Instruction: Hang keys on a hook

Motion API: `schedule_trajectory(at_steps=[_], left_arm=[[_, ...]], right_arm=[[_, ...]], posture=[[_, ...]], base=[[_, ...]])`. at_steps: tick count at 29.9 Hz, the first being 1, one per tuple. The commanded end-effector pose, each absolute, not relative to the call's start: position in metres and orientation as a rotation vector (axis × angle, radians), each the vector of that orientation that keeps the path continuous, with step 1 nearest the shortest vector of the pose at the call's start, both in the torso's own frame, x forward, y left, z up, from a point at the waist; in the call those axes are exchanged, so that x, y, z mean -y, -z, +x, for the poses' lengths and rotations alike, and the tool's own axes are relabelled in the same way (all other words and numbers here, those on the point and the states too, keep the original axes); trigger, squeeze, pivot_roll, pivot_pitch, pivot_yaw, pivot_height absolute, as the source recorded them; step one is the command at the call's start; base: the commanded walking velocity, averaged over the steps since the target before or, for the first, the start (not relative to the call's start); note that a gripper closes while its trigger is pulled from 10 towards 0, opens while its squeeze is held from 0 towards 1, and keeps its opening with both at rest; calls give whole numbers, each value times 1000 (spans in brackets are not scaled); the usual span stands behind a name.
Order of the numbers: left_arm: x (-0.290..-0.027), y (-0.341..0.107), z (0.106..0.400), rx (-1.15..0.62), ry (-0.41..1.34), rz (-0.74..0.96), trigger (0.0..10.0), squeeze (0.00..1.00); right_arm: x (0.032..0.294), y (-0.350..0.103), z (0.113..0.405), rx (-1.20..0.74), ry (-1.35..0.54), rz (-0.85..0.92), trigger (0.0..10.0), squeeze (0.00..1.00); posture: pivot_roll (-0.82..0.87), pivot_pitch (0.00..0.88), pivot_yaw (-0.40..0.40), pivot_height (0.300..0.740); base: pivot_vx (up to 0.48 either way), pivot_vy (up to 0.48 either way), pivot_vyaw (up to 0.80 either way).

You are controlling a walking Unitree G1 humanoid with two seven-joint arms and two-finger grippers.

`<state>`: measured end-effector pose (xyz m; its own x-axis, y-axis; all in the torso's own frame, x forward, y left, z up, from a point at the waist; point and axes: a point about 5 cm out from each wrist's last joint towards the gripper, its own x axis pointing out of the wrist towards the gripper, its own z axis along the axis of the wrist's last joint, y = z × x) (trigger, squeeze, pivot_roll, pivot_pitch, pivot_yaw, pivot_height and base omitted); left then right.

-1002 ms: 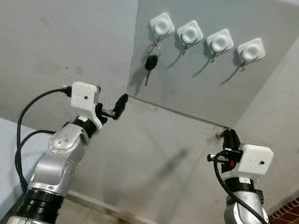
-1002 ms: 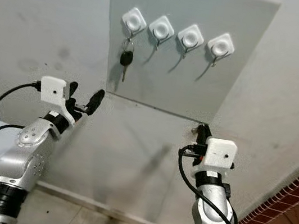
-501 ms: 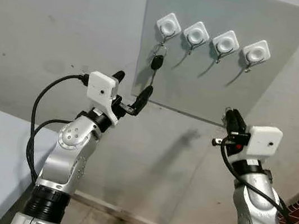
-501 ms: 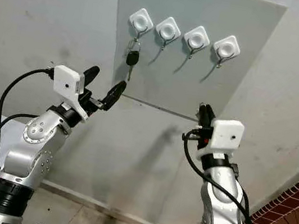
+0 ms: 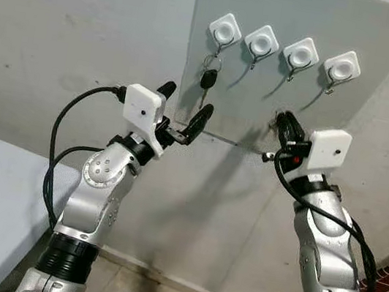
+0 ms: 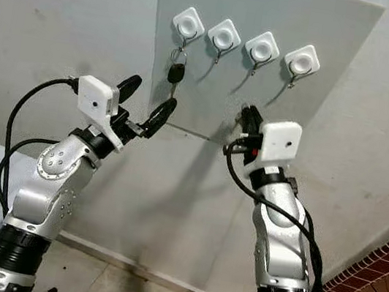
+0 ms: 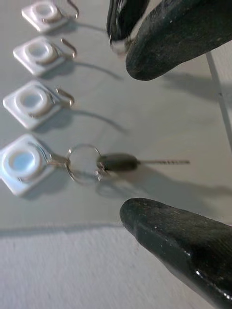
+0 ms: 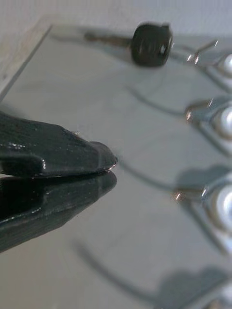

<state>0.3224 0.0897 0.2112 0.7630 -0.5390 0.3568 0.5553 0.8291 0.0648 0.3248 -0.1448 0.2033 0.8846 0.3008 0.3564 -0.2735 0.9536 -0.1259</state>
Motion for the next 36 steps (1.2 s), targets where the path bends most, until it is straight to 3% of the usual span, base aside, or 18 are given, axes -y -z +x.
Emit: schedule_trajectory(at_steps=[1,19,36], left_arm=[[-84,-217,324,393,620,-42,10000,0],[-80,-217,322,398,640,-31,10000,0],[-79,-216,321,395,640,-35,10000,0]], right_arm=[[139,-211,328,409,-334,-54,10000,0],[112,-241,330,517,-508,77,10000,0],[115,-254,337,543,-488,182,10000,0]], posture=[[11,0,-58,740],[24,0,-60,740],[26,0,-62,740]], base=[[0,0,0],[0,0,0],[0,0,0]])
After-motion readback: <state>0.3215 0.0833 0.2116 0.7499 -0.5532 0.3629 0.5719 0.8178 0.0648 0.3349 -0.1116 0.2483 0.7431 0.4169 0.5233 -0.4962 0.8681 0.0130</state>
